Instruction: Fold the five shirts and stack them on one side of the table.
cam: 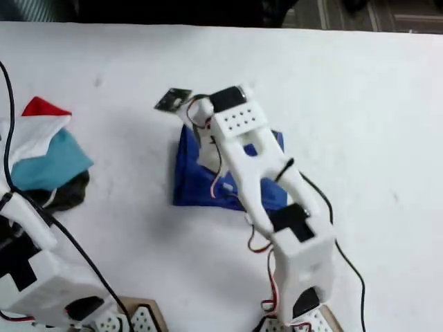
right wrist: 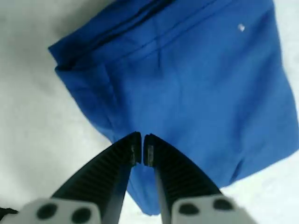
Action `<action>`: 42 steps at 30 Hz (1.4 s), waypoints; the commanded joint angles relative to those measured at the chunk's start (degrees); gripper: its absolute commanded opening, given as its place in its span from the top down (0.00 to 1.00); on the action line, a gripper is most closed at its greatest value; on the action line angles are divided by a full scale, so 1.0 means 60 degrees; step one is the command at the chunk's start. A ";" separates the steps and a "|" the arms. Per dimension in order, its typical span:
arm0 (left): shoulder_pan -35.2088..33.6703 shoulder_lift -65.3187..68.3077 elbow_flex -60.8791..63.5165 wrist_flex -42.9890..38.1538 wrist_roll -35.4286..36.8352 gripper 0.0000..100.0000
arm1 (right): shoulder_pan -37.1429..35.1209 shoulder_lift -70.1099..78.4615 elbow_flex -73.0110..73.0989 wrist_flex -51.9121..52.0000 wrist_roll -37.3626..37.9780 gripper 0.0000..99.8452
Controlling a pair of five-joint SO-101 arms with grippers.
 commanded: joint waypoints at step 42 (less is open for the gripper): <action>0.0051 -0.0462 -0.0264 0.0000 0.0000 0.85 | -0.1560 -0.1546 -0.0425 0.0579 -0.2344 0.98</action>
